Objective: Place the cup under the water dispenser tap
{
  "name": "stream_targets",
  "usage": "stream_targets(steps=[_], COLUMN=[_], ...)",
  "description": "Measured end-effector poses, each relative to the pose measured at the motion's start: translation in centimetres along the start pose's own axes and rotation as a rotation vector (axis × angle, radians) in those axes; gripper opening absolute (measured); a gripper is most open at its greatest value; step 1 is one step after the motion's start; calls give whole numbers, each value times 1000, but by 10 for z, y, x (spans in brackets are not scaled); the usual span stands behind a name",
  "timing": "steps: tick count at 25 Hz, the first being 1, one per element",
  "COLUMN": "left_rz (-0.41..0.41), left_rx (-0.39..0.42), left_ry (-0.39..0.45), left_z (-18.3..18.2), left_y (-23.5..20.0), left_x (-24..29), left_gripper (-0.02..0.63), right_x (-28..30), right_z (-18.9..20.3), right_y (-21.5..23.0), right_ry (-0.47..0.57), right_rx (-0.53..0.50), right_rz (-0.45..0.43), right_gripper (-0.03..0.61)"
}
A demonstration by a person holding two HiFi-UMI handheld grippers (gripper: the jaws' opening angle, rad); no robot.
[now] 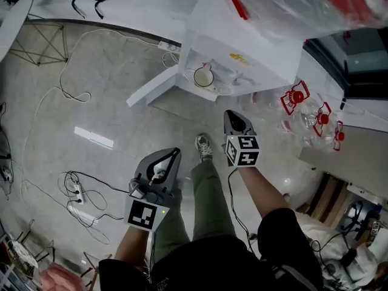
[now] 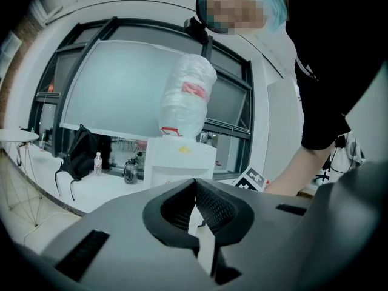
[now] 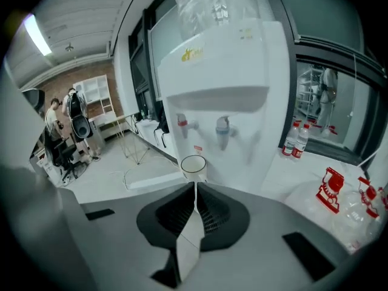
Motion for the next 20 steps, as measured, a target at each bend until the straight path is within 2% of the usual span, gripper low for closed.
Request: stream_targets(steps=[2, 4, 11, 20], left_rz=[-41, -65, -77, -76], left_rx=[-68, -98, -51, 3], left_ry=[40, 63, 92, 110], left_z=[-13, -25, -60, -105], left_y=[5, 11, 16, 35], left_x=[-9, -21, -47, -95], left_gripper=[18, 18, 18, 18], right_x=[-22, -44, -105, -199], right_z=[-9, -17, -56, -78], right_y=[-8, -18, -45, -79], right_ry=[35, 66, 178, 281], right_rx=[27, 42, 28, 92], right_rz=[-6, -19, -69, -96], right_gripper=[48, 48, 47, 46])
Point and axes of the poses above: the fingertips, and each gripper's own axes: x forward along the fingers, y to its right, z out of its underside, the point moved 10 cm from there along -x, backward along the fingers, and after that the axes turned 8 degrees about x, right-handed, at the moved point
